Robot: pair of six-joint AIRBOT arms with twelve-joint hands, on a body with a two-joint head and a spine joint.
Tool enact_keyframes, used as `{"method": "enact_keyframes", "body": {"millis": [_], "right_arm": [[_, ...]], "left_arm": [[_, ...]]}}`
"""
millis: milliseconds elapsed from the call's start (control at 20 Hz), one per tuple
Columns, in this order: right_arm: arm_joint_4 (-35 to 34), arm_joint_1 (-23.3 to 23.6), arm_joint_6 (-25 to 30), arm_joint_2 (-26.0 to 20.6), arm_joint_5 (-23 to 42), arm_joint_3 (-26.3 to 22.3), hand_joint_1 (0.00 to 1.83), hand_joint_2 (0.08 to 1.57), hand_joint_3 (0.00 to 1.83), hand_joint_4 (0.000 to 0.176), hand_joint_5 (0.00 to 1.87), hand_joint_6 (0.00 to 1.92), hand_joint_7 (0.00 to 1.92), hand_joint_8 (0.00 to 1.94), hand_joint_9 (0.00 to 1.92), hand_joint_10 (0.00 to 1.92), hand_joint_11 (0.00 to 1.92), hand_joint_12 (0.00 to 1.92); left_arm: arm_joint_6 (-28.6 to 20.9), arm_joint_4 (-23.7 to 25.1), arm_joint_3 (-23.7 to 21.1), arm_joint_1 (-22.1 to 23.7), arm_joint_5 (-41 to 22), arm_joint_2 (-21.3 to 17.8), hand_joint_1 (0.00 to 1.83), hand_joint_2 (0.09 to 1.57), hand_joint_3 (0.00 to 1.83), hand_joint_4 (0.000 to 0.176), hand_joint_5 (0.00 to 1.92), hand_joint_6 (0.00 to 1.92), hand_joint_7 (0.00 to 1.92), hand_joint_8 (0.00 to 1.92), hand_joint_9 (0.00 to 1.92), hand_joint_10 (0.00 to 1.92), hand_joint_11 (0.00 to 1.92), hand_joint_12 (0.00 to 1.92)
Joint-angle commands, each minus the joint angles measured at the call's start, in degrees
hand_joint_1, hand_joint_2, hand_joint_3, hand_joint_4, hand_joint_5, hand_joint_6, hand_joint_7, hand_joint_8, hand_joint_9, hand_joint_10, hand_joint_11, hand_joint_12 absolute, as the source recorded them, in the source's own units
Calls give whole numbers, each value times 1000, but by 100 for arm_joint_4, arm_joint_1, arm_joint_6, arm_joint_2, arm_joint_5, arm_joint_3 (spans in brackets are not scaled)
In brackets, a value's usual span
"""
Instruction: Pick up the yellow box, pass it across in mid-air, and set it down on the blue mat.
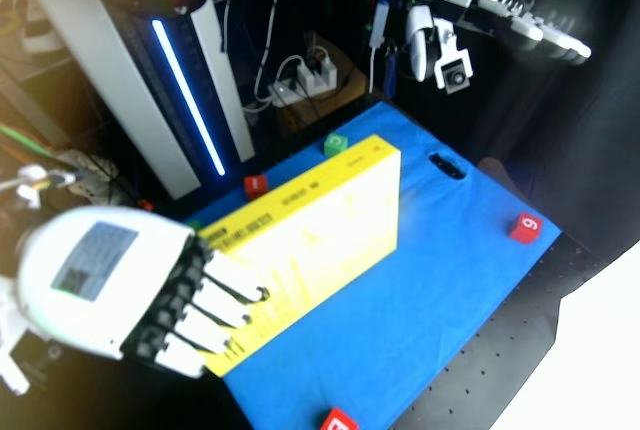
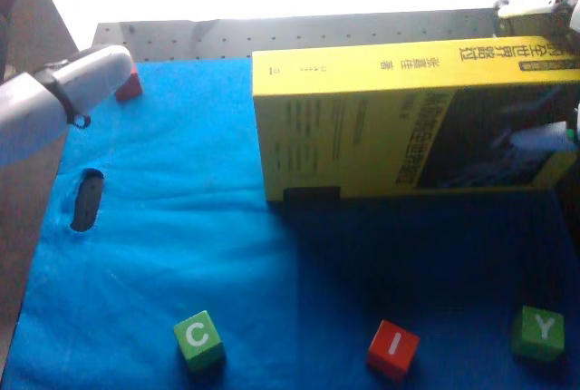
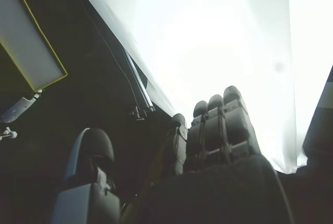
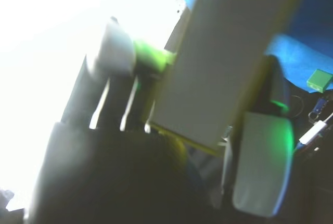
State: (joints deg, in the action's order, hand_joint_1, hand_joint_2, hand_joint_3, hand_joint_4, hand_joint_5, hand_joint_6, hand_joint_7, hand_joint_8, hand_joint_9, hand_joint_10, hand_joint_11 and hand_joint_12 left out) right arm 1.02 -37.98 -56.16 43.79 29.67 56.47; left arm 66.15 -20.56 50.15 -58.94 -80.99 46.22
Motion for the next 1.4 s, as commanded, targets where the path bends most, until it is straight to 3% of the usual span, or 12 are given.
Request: {"method": "enact_keyframes", "body": {"millis": [0, 50, 150, 350, 400, 500, 600, 650, 850, 1200, 1300, 1350], "right_arm": [[12, 52, -60, 38, 369, 12, 593, 1234, 0, 19, 122, 138, 264, 169, 376, 638, 224, 1540], [3, 52, -60, 51, 362, 20, 535, 1228, 0, 47, 65, 37, 155, 39, 323, 466, 111, 1552], [-3, 52, -60, 72, 351, 26, 421, 1187, 0, 79, 2, 1, 5, 1, 119, 156, 3, 1399], [-3, 52, -61, 113, 353, 30, 488, 1178, 1, 126, 0, 0, 0, 0, 0, 0, 0, 352], [-5, 52, -61, 113, 366, 30, 564, 1213, 5, 119, 0, 0, 0, 0, 0, 0, 0, 70], [-16, 53, -61, 111, 534, 20, 541, 1228, 6, 160, 0, 0, 0, 0, 0, 0, 0, 2], [-22, 52, -61, 60, 727, -26, 451, 1218, 1, 151, 0, 0, 0, 0, 0, 0, 0, 0], [-22, 52, -62, 17, 821, -55, 434, 1207, 0, 150, 0, 0, 0, 0, 0, 0, 0, 0], [-51, 52, -62, -80, 1060, -95, 336, 1138, 0, 175, 0, 0, 0, 0, 0, 0, 0, 0], [-176, 52, -63, -171, 1366, -100, 342, 1097, 0, 131, 0, 0, 0, 0, 0, 0, 0, 0], [-192, 51, -64, -336, 1670, -216, 284, 1100, 0, 160, 0, 0, 0, 0, 0, 0, 0, 0], [-192, 49, -64, -388, 1763, -263, 296, 1135, 2, 131, 0, 0, 0, 0, 0, 0, 0, 0]], "left_arm": [[-18, 82, 0, 29, -716, 4, 379, 1248, 12, 166, 0, 0, 0, 0, 0, 0, 0, 0], [-19, 77, -4, 20, -720, 4, 369, 1244, 8, 174, 0, 0, 0, 0, 0, 0, 0, 0], [-19, 68, -11, 4, -747, 7, 350, 1252, 9, 150, 0, 0, 0, 0, 0, 0, 0, 0], [-21, 22, -29, -69, -820, 7, 302, 1250, 6, 146, 0, 0, 0, 0, 0, 0, 0, 0], [-21, 13, -32, -81, -821, 11, 303, 1253, 7, 149, 0, 0, 0, 0, 0, 0, 0, 0], [-23, -19, -33, -134, -815, 28, 329, 1265, 8, 144, 0, 0, 0, 0, 0, 0, 0, 0], [-30, -22, -33, -144, -817, 28, 335, 1268, 6, 142, 0, 0, 0, 0, 0, 0, 0, 0], [-32, -22, -33, -146, -817, 26, 353, 1278, 8, 127, 0, 0, 0, 0, 0, 0, 0, 0], [-35, -24, -33, -162, -819, 30, 379, 1275, 3, 139, 0, 0, 0, 0, 0, 0, 0, 0], [-44, -63, -39, -221, -842, 35, 439, 1282, 4, 126, 0, 0, 0, 0, 0, 0, 0, 0], [-61, -75, -44, -258, -897, 19, 432, 1294, 6, 128, 0, 0, 0, 0, 0, 0, 0, 0], [-62, -75, -49, -262, -910, 10, 426, 1293, 5, 126, 0, 0, 0, 0, 0, 0, 0, 0]]}}
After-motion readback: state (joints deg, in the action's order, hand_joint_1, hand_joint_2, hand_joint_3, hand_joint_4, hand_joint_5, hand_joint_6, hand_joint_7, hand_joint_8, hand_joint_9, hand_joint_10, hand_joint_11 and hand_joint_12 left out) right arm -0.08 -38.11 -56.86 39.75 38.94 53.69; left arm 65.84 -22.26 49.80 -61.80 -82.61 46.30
